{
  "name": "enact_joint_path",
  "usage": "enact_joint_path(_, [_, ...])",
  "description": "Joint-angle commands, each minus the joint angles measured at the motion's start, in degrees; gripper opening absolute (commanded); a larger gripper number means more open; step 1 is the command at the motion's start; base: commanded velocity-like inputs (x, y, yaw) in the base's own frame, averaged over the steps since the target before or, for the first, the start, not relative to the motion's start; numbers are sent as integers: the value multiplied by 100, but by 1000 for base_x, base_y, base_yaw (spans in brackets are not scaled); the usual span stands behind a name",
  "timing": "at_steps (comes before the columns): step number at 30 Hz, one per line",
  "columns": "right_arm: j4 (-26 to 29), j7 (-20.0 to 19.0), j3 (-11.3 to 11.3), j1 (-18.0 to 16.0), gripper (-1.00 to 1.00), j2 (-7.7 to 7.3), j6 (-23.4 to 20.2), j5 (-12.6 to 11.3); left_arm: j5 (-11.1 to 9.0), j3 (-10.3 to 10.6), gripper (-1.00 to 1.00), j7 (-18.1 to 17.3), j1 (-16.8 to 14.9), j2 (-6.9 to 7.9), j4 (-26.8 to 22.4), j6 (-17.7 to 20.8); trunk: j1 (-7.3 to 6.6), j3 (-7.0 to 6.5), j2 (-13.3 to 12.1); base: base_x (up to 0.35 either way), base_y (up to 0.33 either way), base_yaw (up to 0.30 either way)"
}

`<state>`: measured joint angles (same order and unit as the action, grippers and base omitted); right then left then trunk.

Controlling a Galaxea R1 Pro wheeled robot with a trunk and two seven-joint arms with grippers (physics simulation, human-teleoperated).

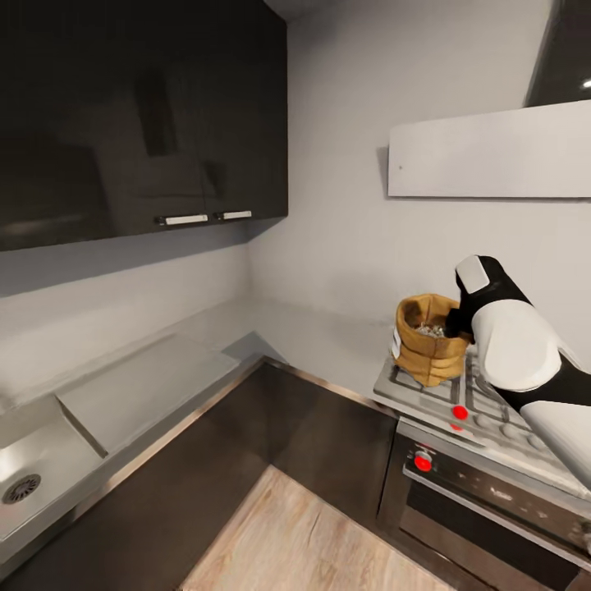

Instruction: In the kitchen, take the popcorn bag from the countertop, put it into the microwave, and heat it until the popcorn is cooked so the cooked popcorn ends up inside the bag.

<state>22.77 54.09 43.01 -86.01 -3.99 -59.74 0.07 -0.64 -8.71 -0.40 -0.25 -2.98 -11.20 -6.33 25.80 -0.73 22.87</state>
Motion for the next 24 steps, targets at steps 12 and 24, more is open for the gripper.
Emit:
enact_joint_path(12, [-10, -17, 104, -20, -100, 94, -26, 10, -12, -32, 100, -4, -2, 14, 4, -17, -2, 3, 5, -348, 0, -292])
enact_joint_path(24, [-37, -535, 76, -9, -100, 660, -26, 20, -41, -45, 100, -4, 288, 146, 4, -17, -2, 3, 5, -191, 0, -299])
